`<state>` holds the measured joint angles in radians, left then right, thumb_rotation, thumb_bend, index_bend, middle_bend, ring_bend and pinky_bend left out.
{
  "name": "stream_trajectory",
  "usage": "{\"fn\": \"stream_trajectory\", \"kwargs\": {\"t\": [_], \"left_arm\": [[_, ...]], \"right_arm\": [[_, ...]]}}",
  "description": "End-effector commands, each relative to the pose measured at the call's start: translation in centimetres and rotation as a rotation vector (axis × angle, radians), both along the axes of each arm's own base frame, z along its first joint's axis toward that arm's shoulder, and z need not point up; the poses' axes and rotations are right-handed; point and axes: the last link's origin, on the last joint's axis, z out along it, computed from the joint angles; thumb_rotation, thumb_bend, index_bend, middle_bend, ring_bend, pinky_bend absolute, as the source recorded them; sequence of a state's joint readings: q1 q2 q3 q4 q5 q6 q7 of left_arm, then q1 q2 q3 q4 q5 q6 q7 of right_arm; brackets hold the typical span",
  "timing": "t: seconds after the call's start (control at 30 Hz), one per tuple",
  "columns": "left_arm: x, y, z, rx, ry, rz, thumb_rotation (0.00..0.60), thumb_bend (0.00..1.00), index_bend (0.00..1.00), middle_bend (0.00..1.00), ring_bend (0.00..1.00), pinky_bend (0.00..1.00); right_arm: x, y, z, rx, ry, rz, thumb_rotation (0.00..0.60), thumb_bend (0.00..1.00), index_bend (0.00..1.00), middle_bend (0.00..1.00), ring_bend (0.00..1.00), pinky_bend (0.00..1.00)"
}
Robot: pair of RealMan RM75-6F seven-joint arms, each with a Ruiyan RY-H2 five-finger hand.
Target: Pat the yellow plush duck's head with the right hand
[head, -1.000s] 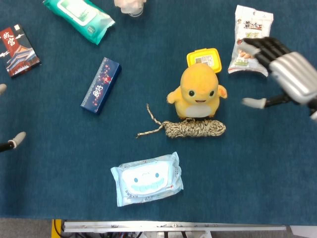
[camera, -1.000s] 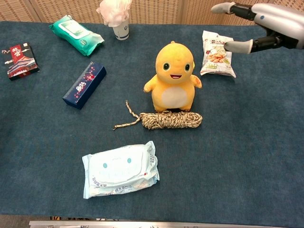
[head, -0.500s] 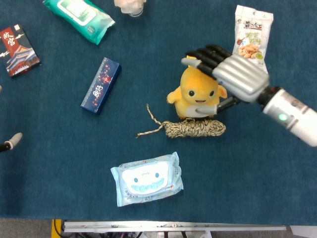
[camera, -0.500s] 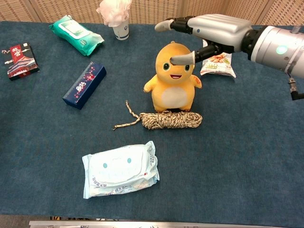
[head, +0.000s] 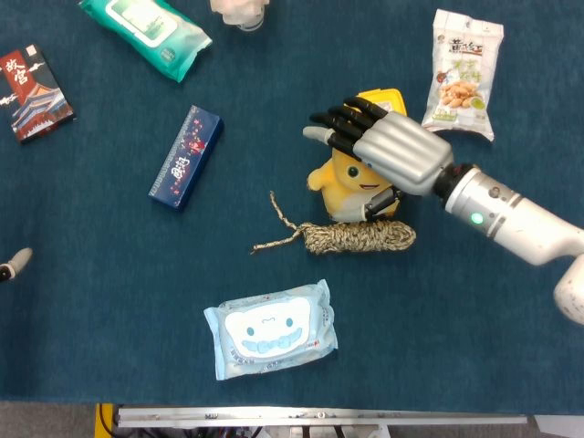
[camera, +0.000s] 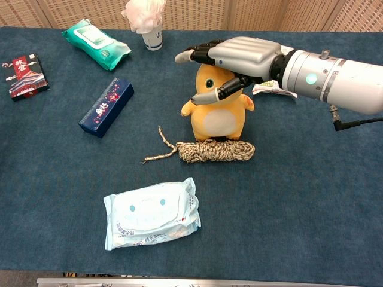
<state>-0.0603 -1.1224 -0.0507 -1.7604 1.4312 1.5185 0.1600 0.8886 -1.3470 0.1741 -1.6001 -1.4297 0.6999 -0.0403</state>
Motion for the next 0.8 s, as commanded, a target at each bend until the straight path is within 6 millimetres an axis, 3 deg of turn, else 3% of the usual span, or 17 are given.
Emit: {"fn": "stream_trajectory", "kwargs": {"t": [0.03,0.43,0.63,0.8], "left_arm": [[-0.1,-0.1,0.0,0.001,-0.001,0.001,0.520,0.03,0.15,0.07,0.01,0.00],[0.0,0.1,-0.2,-0.005,0.001,-0.002,0.520,0.03,0.15,0.07,0.01,0.00],[0.2,0.3,-0.2,-0.004,0.001,-0.005,0.521,0.03,0.15,0.07,0.01,0.00],[0.1,0.3,-0.2,-0.002,0.000,-0.002,0.519,0.03,0.15,0.07,0.01,0.00]], "right_arm": [[-0.2,-0.1,-0.5,-0.001,0.015,-0.003,0.080,0.00,0.02,0.08,0.00,0.00],[-1.9,-2.0,0.4,-0.075,0.006,-0.075,0.079,0.00,0.02,0.08,0.00,0.00],[-1.8,-2.5,1.6,-0.107,-0.040,-0.084,0.078,0.00,0.02,0.08,0.00,0.00],[-1.1,-1.8,2.4,-0.108,-0.080,-0.057,0.079,0.00,0.02,0.08,0.00,0.00]]}}
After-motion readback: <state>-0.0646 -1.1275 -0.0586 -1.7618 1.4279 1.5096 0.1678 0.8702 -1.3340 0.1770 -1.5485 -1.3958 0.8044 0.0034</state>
